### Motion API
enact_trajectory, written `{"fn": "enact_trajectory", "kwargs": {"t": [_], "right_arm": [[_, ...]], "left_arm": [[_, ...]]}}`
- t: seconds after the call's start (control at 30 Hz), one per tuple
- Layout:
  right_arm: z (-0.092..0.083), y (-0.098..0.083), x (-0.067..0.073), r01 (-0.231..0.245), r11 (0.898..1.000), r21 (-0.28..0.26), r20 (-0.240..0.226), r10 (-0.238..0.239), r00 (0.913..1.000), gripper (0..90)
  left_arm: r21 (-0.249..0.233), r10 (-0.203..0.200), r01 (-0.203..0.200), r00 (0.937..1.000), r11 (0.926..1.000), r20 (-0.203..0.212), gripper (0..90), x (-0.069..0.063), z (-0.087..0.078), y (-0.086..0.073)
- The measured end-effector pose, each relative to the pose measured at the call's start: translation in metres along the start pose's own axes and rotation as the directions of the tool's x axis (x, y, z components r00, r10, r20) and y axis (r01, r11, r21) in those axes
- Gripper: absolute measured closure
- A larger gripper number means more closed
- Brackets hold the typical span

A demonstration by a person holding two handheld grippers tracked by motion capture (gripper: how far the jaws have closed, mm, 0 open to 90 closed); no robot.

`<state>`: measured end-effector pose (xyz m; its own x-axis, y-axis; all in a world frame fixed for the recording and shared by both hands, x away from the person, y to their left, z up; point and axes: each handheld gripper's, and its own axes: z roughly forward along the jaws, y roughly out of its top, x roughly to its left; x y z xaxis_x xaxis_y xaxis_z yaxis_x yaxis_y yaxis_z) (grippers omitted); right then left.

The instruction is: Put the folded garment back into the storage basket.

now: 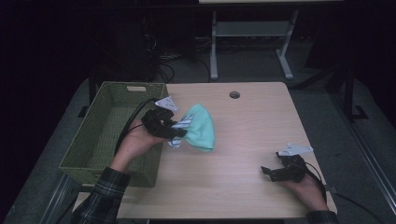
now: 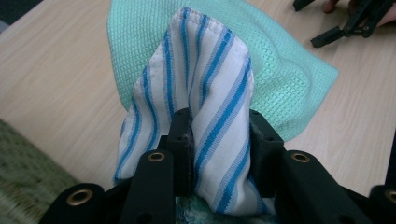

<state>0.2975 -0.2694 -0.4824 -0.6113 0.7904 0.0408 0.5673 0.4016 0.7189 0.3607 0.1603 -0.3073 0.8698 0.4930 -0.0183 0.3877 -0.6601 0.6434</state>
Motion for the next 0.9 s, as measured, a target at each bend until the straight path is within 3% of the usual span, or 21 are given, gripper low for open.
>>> {"fn": "enact_trajectory", "kwargs": {"t": [0.5,0.9], "right_arm": [[0.000,0.000,0.000,0.000,1.000,0.000,0.000,0.000,1.0000,11.0],[0.000,0.000,0.000,0.000,1.000,-0.001,-0.001,0.000,1.0000,11.0]], "left_arm": [[-0.018,-0.057,0.056,0.9955,0.9983,-0.076,66.7,0.020,-0.039,-0.013],[-0.046,-0.126,0.121,0.9830,0.9916,-0.134,66.6,0.038,-0.064,-0.035]]}}
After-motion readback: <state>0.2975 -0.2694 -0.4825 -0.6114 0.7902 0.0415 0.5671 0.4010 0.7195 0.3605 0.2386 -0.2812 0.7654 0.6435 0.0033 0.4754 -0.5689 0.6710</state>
